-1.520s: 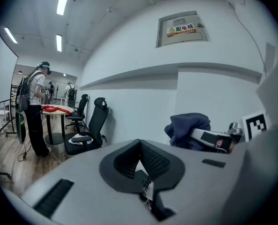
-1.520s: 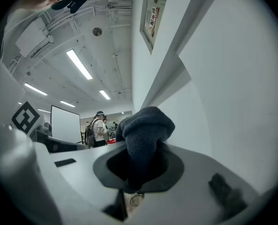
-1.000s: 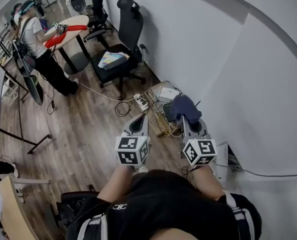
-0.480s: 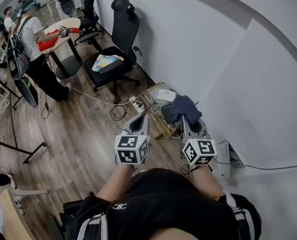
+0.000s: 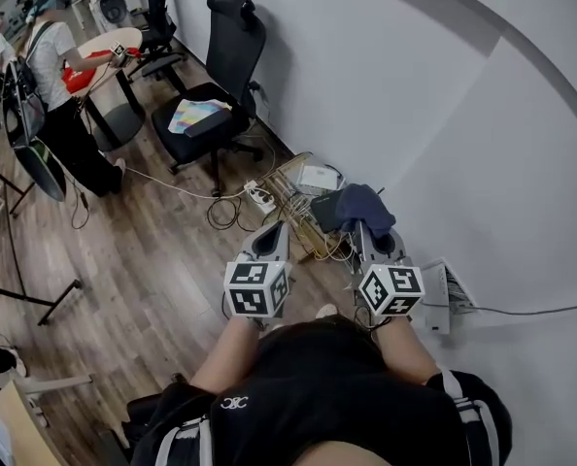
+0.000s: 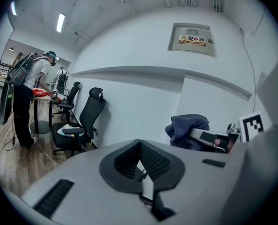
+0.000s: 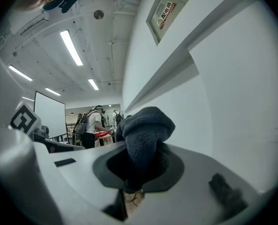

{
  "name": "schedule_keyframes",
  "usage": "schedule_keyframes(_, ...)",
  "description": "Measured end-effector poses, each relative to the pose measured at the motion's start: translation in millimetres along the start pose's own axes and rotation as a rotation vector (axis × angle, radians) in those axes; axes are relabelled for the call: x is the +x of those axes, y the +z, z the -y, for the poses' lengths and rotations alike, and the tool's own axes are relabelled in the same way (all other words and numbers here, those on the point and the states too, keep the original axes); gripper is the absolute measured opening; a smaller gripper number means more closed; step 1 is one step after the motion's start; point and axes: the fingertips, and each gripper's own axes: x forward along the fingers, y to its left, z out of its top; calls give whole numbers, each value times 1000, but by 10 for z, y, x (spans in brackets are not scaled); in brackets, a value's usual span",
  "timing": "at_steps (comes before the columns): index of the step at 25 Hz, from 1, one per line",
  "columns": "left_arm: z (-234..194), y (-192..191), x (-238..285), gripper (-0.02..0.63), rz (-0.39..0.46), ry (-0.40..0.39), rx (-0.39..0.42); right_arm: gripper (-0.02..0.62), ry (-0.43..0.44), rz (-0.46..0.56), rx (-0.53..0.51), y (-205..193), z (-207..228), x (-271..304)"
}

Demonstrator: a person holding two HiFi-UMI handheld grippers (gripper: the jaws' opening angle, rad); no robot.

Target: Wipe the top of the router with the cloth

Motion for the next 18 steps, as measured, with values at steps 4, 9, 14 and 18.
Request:
schedule_keyframes(4, -211, -24, -14, 5, -9, 40, -27, 55, 15, 3, 17, 5, -31, 118)
schedule_keyframes(9, -378, -19, 55, 5, -21, 91, -26, 55, 41, -19, 44, -117, 25, 346)
schedule_keyframes(14, -445, 128, 366, 5, -11, 121, 4, 55, 61, 7, 68, -57, 235, 655)
schedule_keyframes(18, -424, 424, 752, 5, 6, 137, 47, 55, 60, 38, 79, 98, 536, 899)
